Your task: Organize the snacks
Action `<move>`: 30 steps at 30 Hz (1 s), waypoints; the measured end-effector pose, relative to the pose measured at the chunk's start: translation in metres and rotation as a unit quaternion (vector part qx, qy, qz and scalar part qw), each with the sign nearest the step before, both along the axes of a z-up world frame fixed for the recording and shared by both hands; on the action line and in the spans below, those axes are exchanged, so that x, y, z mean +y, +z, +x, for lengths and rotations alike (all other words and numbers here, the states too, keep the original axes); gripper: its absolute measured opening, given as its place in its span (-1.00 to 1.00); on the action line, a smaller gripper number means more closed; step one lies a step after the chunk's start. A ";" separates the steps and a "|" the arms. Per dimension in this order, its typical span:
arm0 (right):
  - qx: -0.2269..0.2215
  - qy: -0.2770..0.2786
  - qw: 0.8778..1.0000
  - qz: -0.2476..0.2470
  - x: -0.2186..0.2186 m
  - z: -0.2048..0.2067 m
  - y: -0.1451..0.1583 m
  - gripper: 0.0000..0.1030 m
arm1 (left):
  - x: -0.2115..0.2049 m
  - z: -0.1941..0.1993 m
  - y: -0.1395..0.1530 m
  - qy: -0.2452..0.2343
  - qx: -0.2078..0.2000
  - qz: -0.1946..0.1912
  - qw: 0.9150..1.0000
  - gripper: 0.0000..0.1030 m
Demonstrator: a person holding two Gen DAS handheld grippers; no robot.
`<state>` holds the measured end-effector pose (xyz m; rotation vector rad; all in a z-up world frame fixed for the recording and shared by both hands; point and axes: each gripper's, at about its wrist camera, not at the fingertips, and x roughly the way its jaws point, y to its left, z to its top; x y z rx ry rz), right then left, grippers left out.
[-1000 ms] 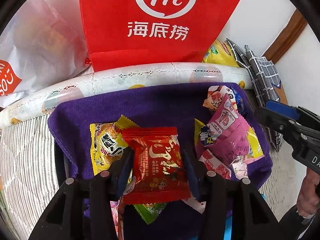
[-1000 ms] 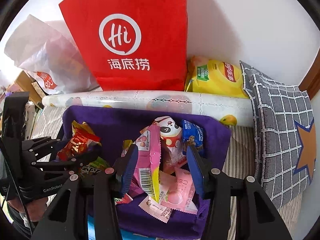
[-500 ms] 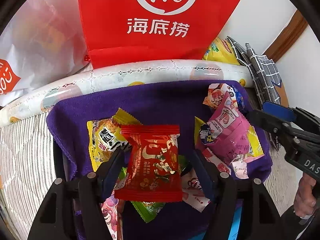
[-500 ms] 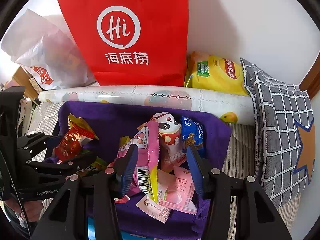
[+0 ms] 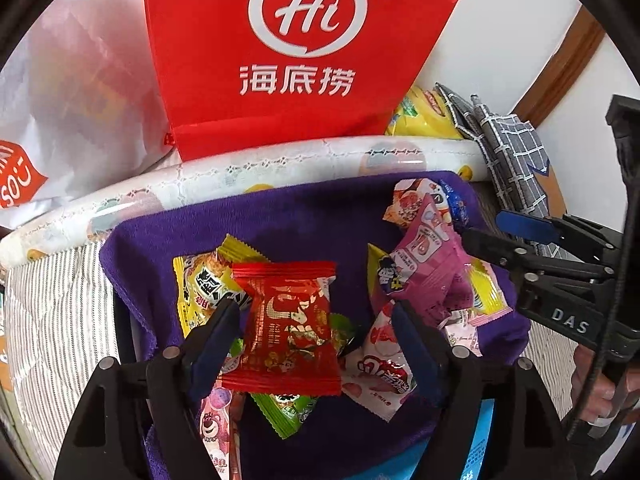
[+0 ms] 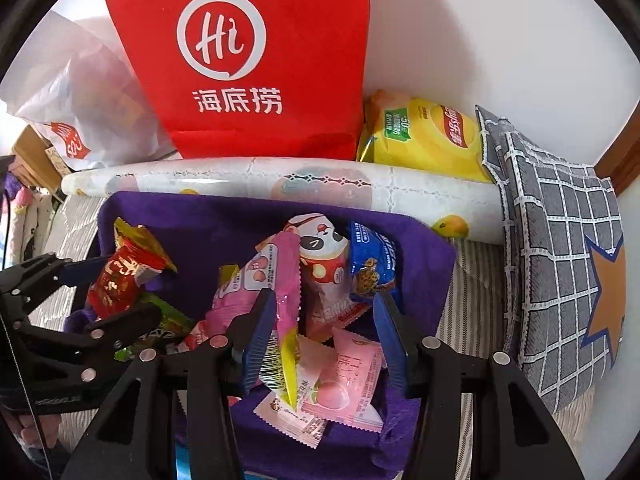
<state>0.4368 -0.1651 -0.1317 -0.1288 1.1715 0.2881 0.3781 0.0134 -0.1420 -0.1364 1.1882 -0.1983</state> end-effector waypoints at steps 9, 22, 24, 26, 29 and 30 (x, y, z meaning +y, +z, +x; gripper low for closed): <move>-0.014 -0.011 1.000 -0.007 -0.004 -0.001 0.006 0.20 | 0.002 -0.002 0.007 0.004 -0.010 0.002 1.000 0.49; -0.050 -0.036 0.998 -0.011 -0.016 -0.007 0.025 0.49 | 0.005 -0.011 0.030 0.013 -0.034 0.006 0.999 0.59; -0.053 -0.043 0.998 -0.006 -0.019 -0.010 0.030 0.49 | 0.004 -0.014 0.038 0.014 -0.046 0.009 0.999 0.59; -0.056 -0.045 0.997 0.003 -0.021 -0.014 0.037 0.50 | 0.002 -0.019 0.046 0.014 -0.060 0.017 0.998 0.59; -0.064 -0.046 0.997 0.025 -0.025 -0.025 0.047 0.62 | -0.001 -0.024 0.056 0.018 -0.068 0.045 0.997 0.59; -0.070 -0.048 0.996 0.029 -0.026 -0.031 0.051 0.62 | 0.000 -0.025 0.059 0.018 -0.073 0.043 0.996 0.59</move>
